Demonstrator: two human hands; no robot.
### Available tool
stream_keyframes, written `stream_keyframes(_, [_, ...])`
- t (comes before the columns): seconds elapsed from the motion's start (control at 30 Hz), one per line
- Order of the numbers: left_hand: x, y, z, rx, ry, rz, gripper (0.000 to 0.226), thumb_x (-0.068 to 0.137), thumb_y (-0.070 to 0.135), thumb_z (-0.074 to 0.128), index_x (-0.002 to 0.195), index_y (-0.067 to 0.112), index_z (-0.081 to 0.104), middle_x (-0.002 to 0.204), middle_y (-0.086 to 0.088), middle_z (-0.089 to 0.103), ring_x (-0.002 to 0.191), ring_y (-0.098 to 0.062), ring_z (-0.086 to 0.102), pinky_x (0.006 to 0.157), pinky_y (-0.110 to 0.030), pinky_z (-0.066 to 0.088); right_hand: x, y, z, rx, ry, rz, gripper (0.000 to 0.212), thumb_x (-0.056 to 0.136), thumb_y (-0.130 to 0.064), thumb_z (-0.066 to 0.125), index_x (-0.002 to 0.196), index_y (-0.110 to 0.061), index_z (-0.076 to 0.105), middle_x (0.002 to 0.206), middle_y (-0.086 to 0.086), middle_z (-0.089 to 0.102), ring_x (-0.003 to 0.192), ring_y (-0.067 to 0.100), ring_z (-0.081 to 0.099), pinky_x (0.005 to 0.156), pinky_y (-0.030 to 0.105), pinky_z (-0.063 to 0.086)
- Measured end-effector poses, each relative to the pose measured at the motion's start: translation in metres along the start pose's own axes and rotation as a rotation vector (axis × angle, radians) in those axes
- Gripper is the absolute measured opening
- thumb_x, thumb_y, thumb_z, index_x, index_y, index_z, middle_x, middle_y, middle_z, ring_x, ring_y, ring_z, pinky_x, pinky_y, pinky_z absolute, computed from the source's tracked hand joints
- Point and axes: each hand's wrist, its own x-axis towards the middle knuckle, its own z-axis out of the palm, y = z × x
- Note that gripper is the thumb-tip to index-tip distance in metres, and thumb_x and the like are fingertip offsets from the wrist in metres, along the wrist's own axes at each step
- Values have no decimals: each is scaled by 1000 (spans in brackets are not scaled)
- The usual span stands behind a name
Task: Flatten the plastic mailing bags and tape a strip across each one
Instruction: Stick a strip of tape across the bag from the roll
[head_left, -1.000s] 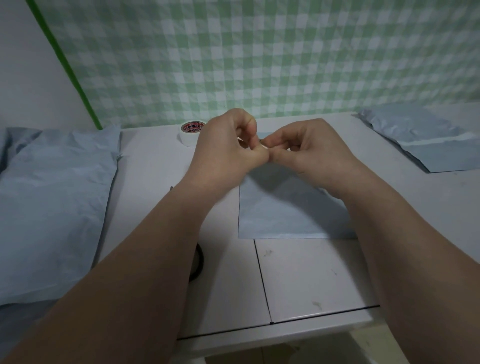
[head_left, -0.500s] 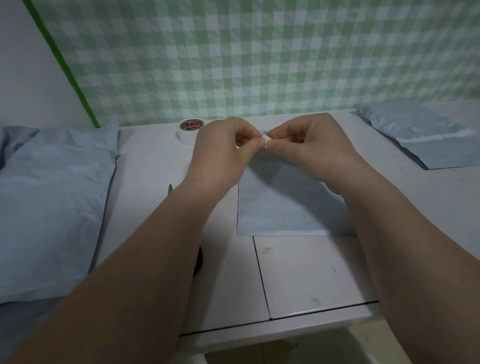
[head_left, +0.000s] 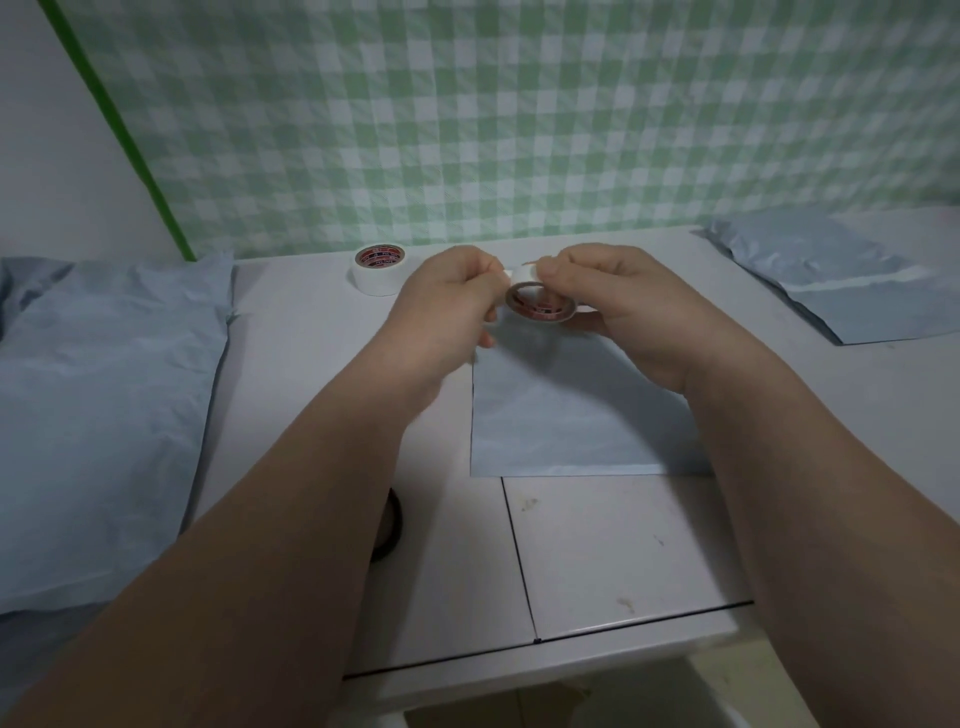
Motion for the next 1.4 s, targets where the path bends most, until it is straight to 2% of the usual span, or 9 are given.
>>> stream_keyframes(0.13, [-3,4,1,-121,-30,-33,19,89,4,48,72,10,53,65,-3,47,63,-15,46,62,-30,42,-1,1,-3,22,-10,-4,26,90,-21,61,95,3,70,99,20,69,89,25,62,86,33,48])
stream_keyframes(0.23, [-7,9,1,-244,-63,-44,16,90,-1,44,79,6,52,64,-5,43,59,-13,43,53,-22,41,0,0,-2,13,8,-20,21,89,-11,61,71,-8,70,85,-4,69,83,10,61,79,21,47])
stream_keyframes(0.3, [-8,11,0,-327,-80,-60,18,91,0,44,76,6,52,63,-5,44,57,-13,44,52,-21,41,3,2,-1,-20,40,-20,27,86,-10,63,65,7,60,79,-1,63,76,10,57,73,21,44])
stream_keyframes(0.4, [-7,12,-1,-456,-83,-101,19,92,3,47,75,8,53,61,-3,47,57,-13,45,52,-22,42,6,6,1,-80,133,0,35,81,-22,71,50,-13,57,77,5,63,72,14,55,71,30,42])
stream_keyframes(0.63, [-1,6,-8,-476,-53,-241,18,93,14,51,74,13,52,61,-1,50,55,-14,45,48,-24,41,6,2,-4,139,110,87,54,87,-40,63,92,14,57,83,7,61,85,28,64,84,36,52])
stream_keyframes(0.73, [-1,5,-9,-435,-66,-245,21,93,17,56,73,13,53,62,0,51,55,-12,46,49,-23,42,2,-3,-7,363,62,154,55,88,-35,61,117,11,55,99,11,64,99,31,67,79,37,56])
stream_keyframes(1.07, [-3,9,-14,-117,-7,-133,22,93,9,55,71,7,54,64,-3,46,58,-12,43,55,-21,42,1,-3,-4,5,204,110,20,78,-15,71,77,2,61,71,15,53,67,21,57,60,30,50])
stream_keyframes(1.23, [-9,8,-23,106,-60,-134,22,90,11,57,68,10,57,62,-1,49,59,-13,41,57,-25,34,-3,0,-10,-128,235,117,44,71,-23,76,42,-20,43,48,2,48,52,20,45,54,32,36])
stream_keyframes(1.4, [-15,8,-23,359,-122,-180,17,86,18,63,70,14,60,66,0,50,60,-13,43,55,-24,32,-17,4,-9,-188,235,136,39,85,-42,61,59,-17,48,49,-6,48,47,10,42,49,23,35])
